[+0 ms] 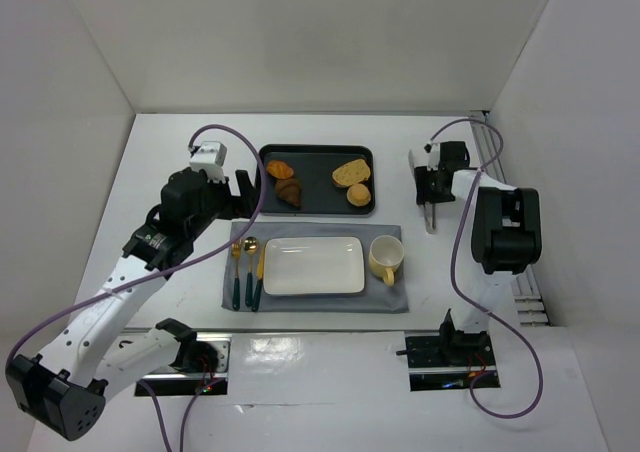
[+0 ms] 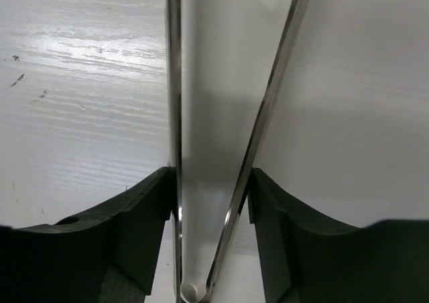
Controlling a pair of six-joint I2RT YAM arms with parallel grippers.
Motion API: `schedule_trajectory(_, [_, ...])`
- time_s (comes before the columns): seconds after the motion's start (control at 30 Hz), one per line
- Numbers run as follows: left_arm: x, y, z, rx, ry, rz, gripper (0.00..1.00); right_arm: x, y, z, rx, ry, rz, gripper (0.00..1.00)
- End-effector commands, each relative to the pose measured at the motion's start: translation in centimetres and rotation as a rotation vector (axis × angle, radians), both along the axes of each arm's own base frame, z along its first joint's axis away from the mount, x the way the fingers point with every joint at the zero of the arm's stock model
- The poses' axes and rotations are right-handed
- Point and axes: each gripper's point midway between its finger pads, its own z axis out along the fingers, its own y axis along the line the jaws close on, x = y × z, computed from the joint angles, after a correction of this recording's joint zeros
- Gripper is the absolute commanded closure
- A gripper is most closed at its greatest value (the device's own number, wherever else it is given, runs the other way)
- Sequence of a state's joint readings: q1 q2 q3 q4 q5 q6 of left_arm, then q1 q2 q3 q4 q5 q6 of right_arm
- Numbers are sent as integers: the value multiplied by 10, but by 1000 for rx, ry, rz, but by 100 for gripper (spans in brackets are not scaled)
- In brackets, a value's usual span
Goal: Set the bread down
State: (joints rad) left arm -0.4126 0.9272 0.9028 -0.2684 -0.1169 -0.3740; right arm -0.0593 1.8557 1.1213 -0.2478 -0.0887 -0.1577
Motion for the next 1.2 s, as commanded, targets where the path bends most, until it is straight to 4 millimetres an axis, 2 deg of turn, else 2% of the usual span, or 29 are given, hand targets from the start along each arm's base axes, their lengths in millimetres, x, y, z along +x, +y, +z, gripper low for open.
schedule_trajectory(0.0, [1,-1,10,-32,-39,-1,1,-16,-4,-17,61,97,-27,44])
schedule_trajectory(0.1, [1,-1,10,-32,-39,-1,1,-16,-5,-18,79,105,-27,56])
schedule_trajectory(0.13, [1,1,10,-29,-40,8,1,-16,-5,-18,79,105,-27,66])
schedule_trajectory(0.17, [1,1,10,-29,-40,8,1,-15,-5,-15,78,95,-27,71])
schedule_trajectory(0.23, [1,1,10,-21,-43,5,1,-14,-6,-11,77,85,-27,76])
schedule_trajectory(0.4, [1,1,10,-21,-43,5,1,-4,-6,26,58,-23,7,91])
schedule_trajectory(0.5, [1,1,10,-21,-43,5,1,5,-6,58,38,-117,45,91])
schedule_trajectory(0.6, [1,1,10,-21,-43,5,1,11,6,93,37,-185,144,90])
schedule_trajectory(0.63, [1,1,10,-21,-43,5,1,12,7,101,32,-199,163,86])
schedule_trajectory(0.67, [1,1,10,-21,-43,5,1,13,17,106,25,-202,200,84])
schedule_trajectory(0.7, [1,1,10,-21,-43,5,1,15,17,121,14,-221,210,82])
schedule_trajectory(0.73, [1,1,10,-21,-43,5,1,15,25,130,9,-237,252,80])
schedule_trajectory(0.9, [0,2,13,-25,-51,5,1,9,58,158,10,-240,374,61])
schedule_trajectory(0.93, [0,2,13,-25,-51,5,1,7,65,158,13,-235,405,59])
schedule_trajectory(0.97, [0,2,13,-25,-51,5,1,7,70,166,11,-255,418,59])
schedule_trajectory(1.03, [0,2,13,-25,-51,5,1,-2,86,168,22,-240,466,53])
schedule_trajectory(1.1, [0,2,13,-25,-51,5,1,-8,99,169,15,-229,517,51])
schedule_trajectory(1.17, [0,2,13,-17,-54,2,1,-13,106,169,13,-211,543,46])
